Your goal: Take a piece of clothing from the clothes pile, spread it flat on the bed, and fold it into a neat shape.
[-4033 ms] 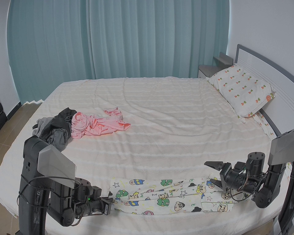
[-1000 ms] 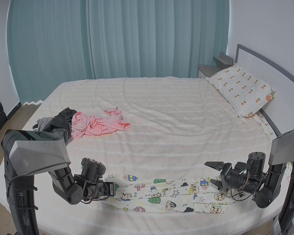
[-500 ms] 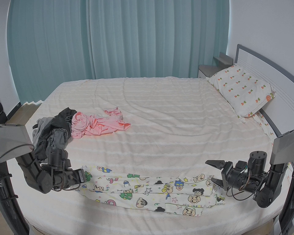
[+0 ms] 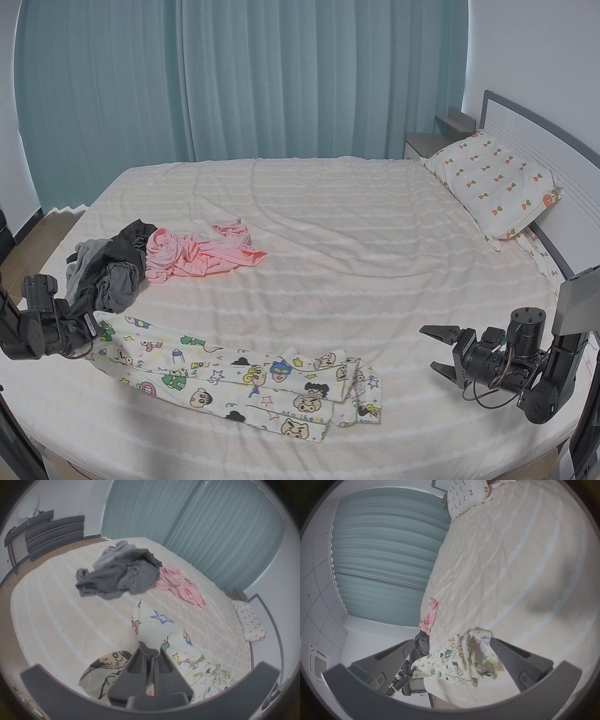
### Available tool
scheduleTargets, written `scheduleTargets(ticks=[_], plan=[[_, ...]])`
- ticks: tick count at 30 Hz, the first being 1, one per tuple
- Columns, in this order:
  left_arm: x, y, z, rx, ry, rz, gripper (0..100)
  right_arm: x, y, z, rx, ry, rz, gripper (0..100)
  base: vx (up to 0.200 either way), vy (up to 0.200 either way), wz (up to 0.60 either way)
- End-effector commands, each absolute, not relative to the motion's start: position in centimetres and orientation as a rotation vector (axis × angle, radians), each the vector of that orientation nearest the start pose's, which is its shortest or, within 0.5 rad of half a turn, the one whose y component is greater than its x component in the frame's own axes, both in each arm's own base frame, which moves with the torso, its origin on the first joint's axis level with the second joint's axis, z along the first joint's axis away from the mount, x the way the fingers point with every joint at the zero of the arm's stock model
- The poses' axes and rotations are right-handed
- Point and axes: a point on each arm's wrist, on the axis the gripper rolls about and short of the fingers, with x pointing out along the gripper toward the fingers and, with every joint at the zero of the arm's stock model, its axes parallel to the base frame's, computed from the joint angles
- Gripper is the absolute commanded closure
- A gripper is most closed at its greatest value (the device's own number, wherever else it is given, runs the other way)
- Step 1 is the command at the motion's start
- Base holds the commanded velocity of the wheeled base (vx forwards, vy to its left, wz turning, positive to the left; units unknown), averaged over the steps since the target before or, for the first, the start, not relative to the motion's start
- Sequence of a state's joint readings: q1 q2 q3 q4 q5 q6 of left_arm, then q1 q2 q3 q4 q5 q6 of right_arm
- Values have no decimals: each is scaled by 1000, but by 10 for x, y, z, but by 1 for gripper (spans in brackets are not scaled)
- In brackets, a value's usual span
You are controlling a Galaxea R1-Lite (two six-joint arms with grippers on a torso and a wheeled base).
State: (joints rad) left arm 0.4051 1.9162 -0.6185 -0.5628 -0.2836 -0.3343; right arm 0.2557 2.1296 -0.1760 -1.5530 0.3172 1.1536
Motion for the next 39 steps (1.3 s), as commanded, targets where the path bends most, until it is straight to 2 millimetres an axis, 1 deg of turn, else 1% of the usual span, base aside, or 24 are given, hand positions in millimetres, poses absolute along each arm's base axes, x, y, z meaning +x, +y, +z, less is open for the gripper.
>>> scheduleTargets(ticks=[1,6,7,8,10,11,12,13,14,15,16,17,19,20,21,22,23,26,27,28,29,32,33,39], plan=[[270,133,112,-551,549,255,100,247,72,25,1117,678,273,0,0,0,0],[266,115,122,-537,573,213,100,247,72,25,1117,678,273,0,0,0,0],[268,93,122,-516,608,159,100,248,72,25,1118,677,272,0,0,0,0],[268,90,122,-513,613,153,100,247,72,25,1117,678,273,0,0,0,0],[271,52,121,-450,657,97,100,248,72,25,1117,679,272,0,0,0,0],[271,52,121,-450,657,97,100,248,72,25,1117,679,272,0,0,0,0],[274,24,119,-405,680,58,100,248,72,25,1117,679,272,0,0,0,0],[275,13,119,-391,687,41,100,248,72,25,1117,679,272,0,0,0,0],[277,-9,119,-375,694,7,100,248,72,25,1117,679,272,0,0,0,0],[277,-13,119,-375,693,1,100,248,72,25,1117,679,272,0,0,0,0],[278,-40,117,-369,708,-44,100,248,72,25,1117,679,272,0,0,0,0],[278,-40,117,-369,708,-44,100,248,72,25,1117,679,272,0,0,0,0],[281,-86,112,-344,732,-108,100,248,72,25,1117,679,272,0,0,0,0],[282,-91,111,-340,734,-114,100,248,72,25,1117,679,272,0,0,0,0],[283,-115,107,-324,742,-138,100,248,72,24,1117,680,271,0,0,0,0],[283,-120,106,-319,745,-142,100,248,72,24,1117,680,271,0,0,0,0],[285,-143,100,-296,756,-172,100,248,72,24,1117,680,271,0,0,0,0],[289,-171,88,-256,773,-214,100,248,72,24,1117,680,271,0,0,0,0],[289,-173,88,-253,774,-217,100,248,72,24,1117,680,271,0,0,0,0],[293,-192,81,-234,775,-235,100,248,72,24,1117,680,271,0,0,0,0],[295,-199,78,-228,775,-243,100,248,72,24,1117,680,271,0,0,0,0],[296,-206,74,-225,781,-253,100,248,72,24,1117,680,271,0,0,0,0],[301,-226,66,-250,782,-268,100,248,72,24,1117,680,271,0,0,0,0],[309,-244,56,-301,762,-275,100,248,72,24,1116,679,273,0,0,0,0]])
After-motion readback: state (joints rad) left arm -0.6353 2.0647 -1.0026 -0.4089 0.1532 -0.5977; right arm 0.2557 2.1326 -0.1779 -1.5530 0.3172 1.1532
